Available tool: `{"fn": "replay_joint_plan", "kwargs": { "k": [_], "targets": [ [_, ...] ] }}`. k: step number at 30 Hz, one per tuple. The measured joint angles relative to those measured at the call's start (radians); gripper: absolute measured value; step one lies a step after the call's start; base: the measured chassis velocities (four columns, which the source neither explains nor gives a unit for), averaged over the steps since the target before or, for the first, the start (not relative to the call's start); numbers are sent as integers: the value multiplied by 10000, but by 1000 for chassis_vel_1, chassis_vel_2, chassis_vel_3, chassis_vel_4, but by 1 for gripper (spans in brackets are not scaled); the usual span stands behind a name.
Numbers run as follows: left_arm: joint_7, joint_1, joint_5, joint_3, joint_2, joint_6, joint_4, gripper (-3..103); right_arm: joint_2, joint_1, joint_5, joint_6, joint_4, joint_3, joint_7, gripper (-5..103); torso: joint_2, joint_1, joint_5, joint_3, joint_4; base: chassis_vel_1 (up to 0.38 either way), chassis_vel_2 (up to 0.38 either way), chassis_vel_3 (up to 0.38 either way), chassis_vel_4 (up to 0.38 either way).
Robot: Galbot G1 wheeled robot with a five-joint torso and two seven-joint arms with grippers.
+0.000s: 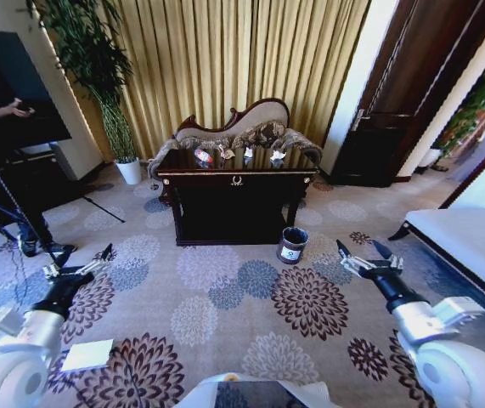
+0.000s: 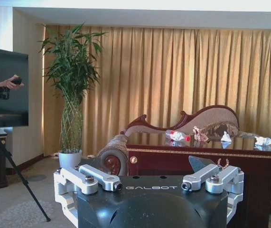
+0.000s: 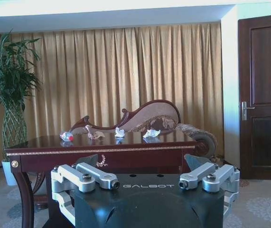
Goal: Move to the front of the table and place the trash on the table into the trash bin.
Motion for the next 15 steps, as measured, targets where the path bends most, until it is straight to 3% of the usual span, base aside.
{"fn": "replay_joint_plan", "kwargs": {
  "k": [15],
  "targets": [
    [195, 26, 9, -71, -94, 3, -31, 100, -30, 76, 51, -22, -64, 28, -466, 100, 0, 0, 1, 1, 0, 0, 0, 0, 0]
  ]
}}
